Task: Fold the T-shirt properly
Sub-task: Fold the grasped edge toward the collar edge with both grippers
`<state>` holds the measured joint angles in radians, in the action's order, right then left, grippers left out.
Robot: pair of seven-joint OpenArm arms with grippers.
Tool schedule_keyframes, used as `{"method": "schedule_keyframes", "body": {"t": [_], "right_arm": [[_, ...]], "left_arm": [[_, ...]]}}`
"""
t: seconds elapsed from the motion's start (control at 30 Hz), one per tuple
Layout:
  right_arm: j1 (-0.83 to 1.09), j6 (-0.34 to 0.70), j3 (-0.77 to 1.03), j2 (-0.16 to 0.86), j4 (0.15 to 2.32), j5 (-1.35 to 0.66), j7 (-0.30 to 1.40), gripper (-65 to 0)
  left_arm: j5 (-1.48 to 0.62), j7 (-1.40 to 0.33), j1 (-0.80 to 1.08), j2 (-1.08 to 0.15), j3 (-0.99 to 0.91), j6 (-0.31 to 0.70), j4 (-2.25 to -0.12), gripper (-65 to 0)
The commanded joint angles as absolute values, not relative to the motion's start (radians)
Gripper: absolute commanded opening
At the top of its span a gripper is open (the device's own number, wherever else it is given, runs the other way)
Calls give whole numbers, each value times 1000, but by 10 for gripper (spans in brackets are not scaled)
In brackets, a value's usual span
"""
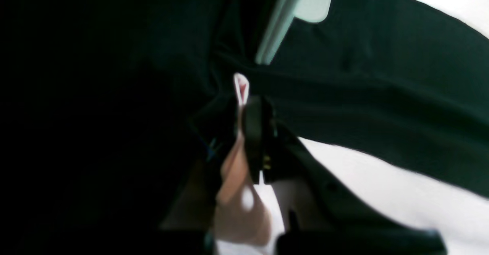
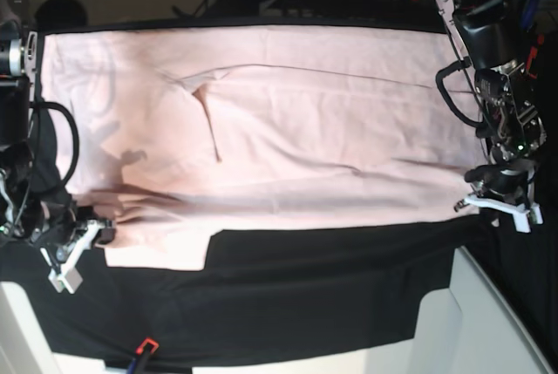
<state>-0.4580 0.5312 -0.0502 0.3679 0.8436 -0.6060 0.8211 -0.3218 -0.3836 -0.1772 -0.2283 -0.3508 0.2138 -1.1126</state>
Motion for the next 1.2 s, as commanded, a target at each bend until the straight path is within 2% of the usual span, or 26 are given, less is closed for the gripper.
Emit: {"method": "schedule_keyframes", "body": {"t": [0.0, 0.3, 0.8, 1.0, 1.17], "right_arm": [[-489, 538, -42, 384, 865, -622, 803, -650], [-444, 530, -41, 384, 1006, -622, 849, -650], [-386, 532, 36, 390, 1012, -622, 889, -650], [-338, 530, 38, 390, 1099, -622, 891, -650], [-318, 530, 71, 389, 1106, -622, 923, -650]], "left_arm": [[-331, -357, -196, -242, -344, 217, -1130, -650], [-332, -285, -179, -232, -329, 217, -1132, -650], [-332, -277, -104, -242, -335, 223, -1136, -650], [-335, -277, -85, -242, -341, 223, -1138, -650], [-338, -280, -33, -249, -341, 223, -1210, -650]]}}
